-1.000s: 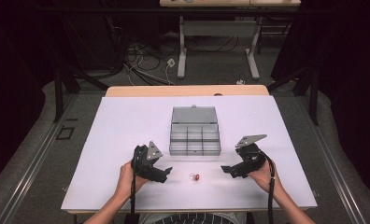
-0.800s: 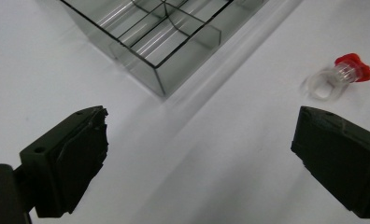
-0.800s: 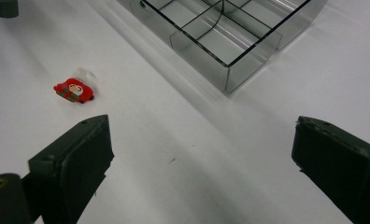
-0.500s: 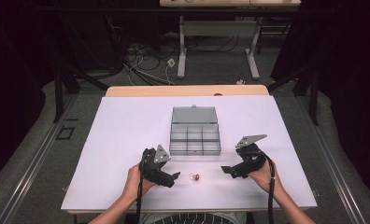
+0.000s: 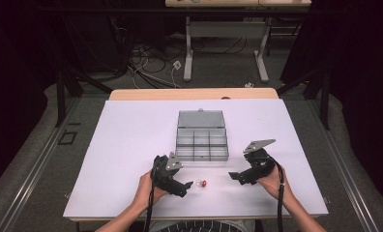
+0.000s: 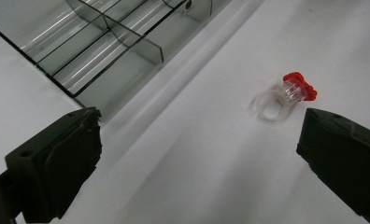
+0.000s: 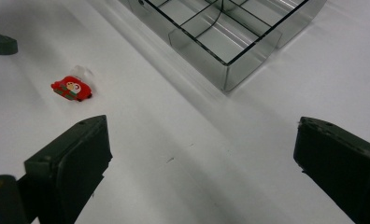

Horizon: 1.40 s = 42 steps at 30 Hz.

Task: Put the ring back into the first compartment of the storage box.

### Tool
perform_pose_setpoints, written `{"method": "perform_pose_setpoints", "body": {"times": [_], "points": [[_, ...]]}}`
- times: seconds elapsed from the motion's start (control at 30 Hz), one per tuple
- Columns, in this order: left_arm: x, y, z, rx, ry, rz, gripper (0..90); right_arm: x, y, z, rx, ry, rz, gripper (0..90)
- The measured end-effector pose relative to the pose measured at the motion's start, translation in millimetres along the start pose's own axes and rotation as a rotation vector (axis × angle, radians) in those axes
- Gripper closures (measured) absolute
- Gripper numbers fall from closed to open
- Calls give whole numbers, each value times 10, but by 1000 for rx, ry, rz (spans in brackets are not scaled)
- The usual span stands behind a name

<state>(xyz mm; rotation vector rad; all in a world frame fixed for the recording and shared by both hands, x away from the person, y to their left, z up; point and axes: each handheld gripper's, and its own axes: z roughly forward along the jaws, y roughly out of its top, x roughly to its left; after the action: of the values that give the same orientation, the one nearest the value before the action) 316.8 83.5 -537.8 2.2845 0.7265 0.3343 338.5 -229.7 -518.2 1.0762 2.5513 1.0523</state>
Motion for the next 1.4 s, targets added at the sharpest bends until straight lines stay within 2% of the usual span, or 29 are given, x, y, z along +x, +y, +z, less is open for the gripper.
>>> {"method": "perform_pose_setpoints", "body": {"times": [0.2,0.3,0.37,0.53,0.63,0.7,0.8,0.87,0.93,0.97,1.0,1.17,1.2,1.4], "points": [[-68,32,57,-7,-23,19,5,-8,1,8,17,3,-5,36],[-112,54,86,0,-39,31,11,-7,-2,21,1,5,-3,37],[-147,65,115,-3,-46,41,22,-9,2,6,16,2,-5,37],[-219,97,169,1,-70,63,56,-10,0,12,10,-2,-2,37],[-267,119,194,10,-88,87,101,-10,-2,22,3,-1,-1,37],[-294,128,213,6,-95,99,155,-15,1,12,18,2,-3,37],[-323,152,230,14,-113,122,176,-12,4,10,20,0,-3,37],[-343,167,239,12,-119,133,219,-6,3,16,15,0,0,37],[-352,181,245,33,-128,156,278,-1,5,14,15,-4,3,38],[-361,177,262,25,-124,161,313,-1,3,20,8,-4,4,37],[-355,178,262,36,-134,168,339,1,4,11,18,-5,7,37],[-319,165,261,20,-156,164,468,-12,-1,18,4,-4,-2,38],[-322,161,264,15,-157,165,485,-14,2,15,17,-1,-5,38],[-337,144,287,21,-167,189,566,-7,3,16,20,-7,-1,38]]}}
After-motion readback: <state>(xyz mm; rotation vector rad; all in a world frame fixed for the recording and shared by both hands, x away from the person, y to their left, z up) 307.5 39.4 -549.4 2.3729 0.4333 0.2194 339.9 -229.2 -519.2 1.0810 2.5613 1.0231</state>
